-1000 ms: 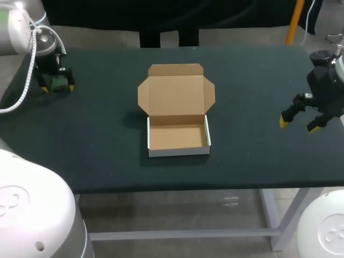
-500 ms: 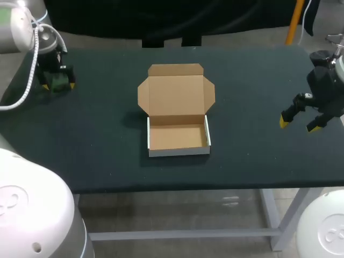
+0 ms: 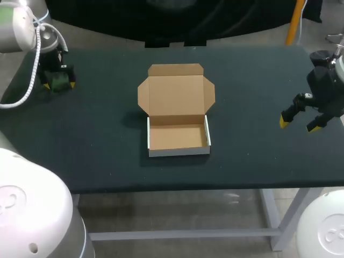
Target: Assemble the packaging by folding the flat box into shape, placing the metal phone stand inside, and closing the box properly
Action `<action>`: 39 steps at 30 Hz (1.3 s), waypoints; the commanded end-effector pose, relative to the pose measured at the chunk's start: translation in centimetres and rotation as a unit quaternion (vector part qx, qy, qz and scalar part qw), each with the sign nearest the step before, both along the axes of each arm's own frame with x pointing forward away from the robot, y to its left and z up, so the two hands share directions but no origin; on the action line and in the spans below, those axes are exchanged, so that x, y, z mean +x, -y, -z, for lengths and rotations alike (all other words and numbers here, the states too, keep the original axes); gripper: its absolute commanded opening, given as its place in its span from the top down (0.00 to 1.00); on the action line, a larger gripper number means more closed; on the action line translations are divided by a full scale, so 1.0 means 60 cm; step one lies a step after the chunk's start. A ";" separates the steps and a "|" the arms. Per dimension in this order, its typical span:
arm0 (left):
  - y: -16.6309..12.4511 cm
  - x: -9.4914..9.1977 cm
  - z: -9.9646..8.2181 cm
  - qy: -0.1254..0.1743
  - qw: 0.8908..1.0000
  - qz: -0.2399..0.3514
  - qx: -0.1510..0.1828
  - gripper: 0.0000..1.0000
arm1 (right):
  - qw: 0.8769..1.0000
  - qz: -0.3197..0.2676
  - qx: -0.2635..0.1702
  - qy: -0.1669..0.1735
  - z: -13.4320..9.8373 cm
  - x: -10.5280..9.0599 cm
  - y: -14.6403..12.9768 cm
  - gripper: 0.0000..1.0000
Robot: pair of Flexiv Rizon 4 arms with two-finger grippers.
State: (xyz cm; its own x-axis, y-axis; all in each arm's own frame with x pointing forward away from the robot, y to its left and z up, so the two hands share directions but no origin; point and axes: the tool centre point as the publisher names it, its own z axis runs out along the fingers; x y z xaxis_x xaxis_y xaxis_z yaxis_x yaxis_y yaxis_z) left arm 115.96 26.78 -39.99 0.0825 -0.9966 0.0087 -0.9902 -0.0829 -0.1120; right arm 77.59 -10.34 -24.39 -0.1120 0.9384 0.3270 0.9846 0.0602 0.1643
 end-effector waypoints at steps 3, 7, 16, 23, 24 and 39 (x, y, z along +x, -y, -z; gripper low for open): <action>-0.002 0.009 0.003 -0.005 1.000 -0.002 -0.002 0.18 | 1.000 0.000 -0.001 -0.002 -0.003 -0.001 0.001 0.00; -0.003 0.010 0.003 -0.005 1.000 -0.003 -0.002 0.25 | 1.000 0.000 -0.001 -0.002 -0.003 -0.001 0.001 0.00; -0.005 0.012 0.006 -0.007 1.000 -0.006 0.003 0.55 | 1.000 0.000 -0.001 -0.002 -0.003 -0.001 0.001 0.00; -0.007 0.010 0.003 -0.002 1.000 -0.008 0.003 1.00 | 1.000 0.000 -0.001 -0.002 -0.003 -0.001 0.001 0.00; -0.008 0.009 0.001 -0.001 1.000 -0.008 0.003 1.00 | 1.000 0.000 -0.001 -0.002 -0.003 -0.001 0.001 0.00; -0.008 -0.049 -0.051 0.018 1.000 0.007 0.006 1.00 | 1.000 0.000 -0.001 -0.002 -0.003 -0.001 0.001 0.00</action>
